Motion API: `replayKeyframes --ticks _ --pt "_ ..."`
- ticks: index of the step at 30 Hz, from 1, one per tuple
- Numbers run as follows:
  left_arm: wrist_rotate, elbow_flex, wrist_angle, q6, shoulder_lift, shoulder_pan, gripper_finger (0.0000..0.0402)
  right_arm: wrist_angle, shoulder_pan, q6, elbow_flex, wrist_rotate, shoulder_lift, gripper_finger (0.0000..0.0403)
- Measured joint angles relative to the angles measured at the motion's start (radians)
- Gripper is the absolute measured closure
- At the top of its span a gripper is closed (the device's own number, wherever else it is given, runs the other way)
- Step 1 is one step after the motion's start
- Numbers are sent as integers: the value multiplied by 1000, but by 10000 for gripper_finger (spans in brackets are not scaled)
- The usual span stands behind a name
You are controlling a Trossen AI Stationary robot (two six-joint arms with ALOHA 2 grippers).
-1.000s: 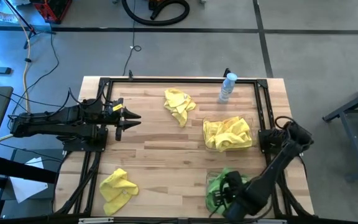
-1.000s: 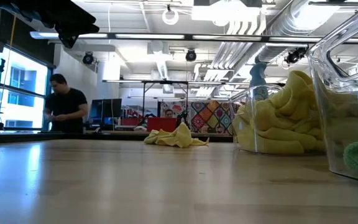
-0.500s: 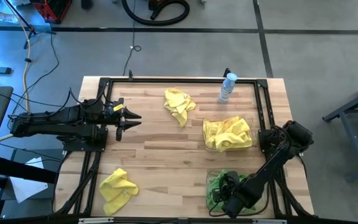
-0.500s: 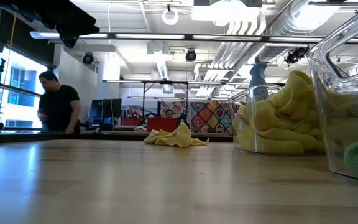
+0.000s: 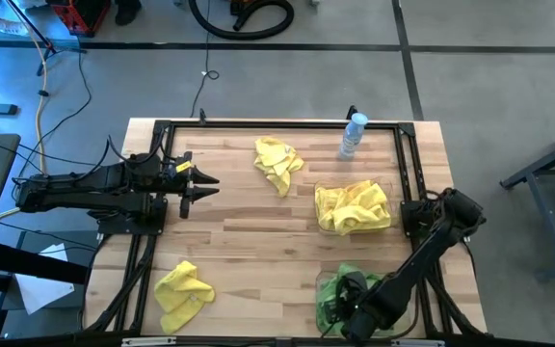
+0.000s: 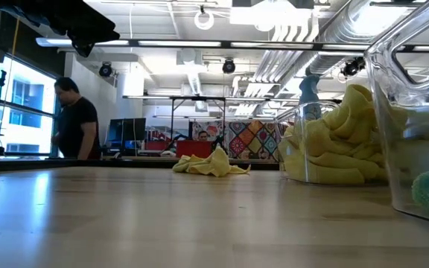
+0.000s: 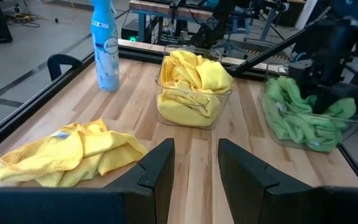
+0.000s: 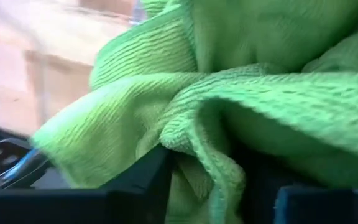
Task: Sort microfiber towel by color & place in baskets
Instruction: Put the green microfiber towel into the bottom transparent bin
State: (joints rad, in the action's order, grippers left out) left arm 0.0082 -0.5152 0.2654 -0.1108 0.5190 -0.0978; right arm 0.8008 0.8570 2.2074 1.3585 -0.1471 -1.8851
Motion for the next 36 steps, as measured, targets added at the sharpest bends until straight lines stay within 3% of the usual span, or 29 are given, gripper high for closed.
replayKeyframes --ticks 6,13,18,27,36 --pt "0 0 0 4 0 0 289 210 1 -1 156 0 0 215" --pt "0 0 0 10 0 0 289 525 1 -15 349 -2 0 210" --pt "0 0 0 10 0 0 289 678 -8 -8 387 -2 0 210" --pt "-1 0 0 10 0 0 289 670 -98 -152 310 -3 0 210" --pt "0 0 0 10 0 0 289 545 -168 -321 182 47 1 210"
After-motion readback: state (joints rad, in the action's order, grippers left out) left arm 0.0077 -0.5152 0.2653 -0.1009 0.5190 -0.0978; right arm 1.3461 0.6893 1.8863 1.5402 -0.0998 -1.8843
